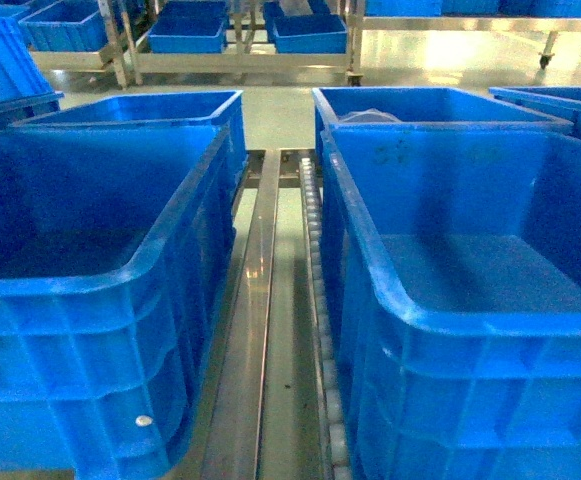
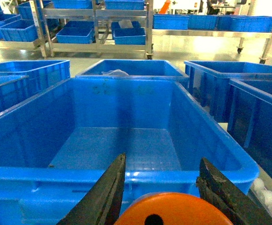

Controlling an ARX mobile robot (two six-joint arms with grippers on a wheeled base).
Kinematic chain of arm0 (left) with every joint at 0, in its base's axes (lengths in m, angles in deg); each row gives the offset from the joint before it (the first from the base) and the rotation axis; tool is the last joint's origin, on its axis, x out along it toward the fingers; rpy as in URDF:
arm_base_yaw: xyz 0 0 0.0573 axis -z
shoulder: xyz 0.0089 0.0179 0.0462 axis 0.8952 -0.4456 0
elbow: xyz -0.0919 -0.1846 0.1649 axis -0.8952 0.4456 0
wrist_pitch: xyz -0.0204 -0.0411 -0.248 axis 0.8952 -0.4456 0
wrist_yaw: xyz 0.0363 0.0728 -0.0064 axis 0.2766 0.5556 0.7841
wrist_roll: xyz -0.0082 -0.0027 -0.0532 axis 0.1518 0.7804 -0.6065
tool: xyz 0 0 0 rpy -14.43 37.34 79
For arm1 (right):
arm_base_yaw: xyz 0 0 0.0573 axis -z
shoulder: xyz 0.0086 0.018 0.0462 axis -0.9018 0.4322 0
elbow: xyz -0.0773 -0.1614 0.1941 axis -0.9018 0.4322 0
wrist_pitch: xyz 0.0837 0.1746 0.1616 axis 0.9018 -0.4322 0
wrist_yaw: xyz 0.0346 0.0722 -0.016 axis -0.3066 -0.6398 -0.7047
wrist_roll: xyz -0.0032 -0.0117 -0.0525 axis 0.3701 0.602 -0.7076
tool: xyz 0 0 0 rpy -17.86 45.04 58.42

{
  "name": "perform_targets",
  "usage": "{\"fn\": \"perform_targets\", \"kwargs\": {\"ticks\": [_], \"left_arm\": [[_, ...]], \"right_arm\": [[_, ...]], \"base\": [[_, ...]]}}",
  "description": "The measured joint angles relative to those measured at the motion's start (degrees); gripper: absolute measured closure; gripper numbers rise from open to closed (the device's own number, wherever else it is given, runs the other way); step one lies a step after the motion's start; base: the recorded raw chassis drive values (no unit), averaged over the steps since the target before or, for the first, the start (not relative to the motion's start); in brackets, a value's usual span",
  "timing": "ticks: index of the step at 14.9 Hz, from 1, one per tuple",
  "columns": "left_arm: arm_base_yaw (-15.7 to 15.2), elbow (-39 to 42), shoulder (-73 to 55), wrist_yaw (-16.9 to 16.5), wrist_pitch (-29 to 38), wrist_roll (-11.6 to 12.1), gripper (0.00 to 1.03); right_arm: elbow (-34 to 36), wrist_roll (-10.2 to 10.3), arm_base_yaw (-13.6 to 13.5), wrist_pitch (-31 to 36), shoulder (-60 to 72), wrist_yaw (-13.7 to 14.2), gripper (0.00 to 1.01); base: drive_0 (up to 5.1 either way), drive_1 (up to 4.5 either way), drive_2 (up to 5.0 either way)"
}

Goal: Sort blue parts and orange caps into right shelf containers

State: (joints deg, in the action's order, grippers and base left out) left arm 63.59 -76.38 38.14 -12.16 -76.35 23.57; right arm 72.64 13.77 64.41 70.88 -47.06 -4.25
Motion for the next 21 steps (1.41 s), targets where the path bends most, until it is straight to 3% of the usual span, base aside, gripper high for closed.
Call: {"fn": "perform_targets", "kwargs": {"ticks": [21], "left_arm": [[0.00, 0.00, 0.00, -0.04, 0.04, 0.02, 0.59]], "right_arm": [[0.00, 0.00, 0.00, 0.07, 0.00, 0.00, 0.59]], "base": [[0.0, 0.00, 0.0]]}}
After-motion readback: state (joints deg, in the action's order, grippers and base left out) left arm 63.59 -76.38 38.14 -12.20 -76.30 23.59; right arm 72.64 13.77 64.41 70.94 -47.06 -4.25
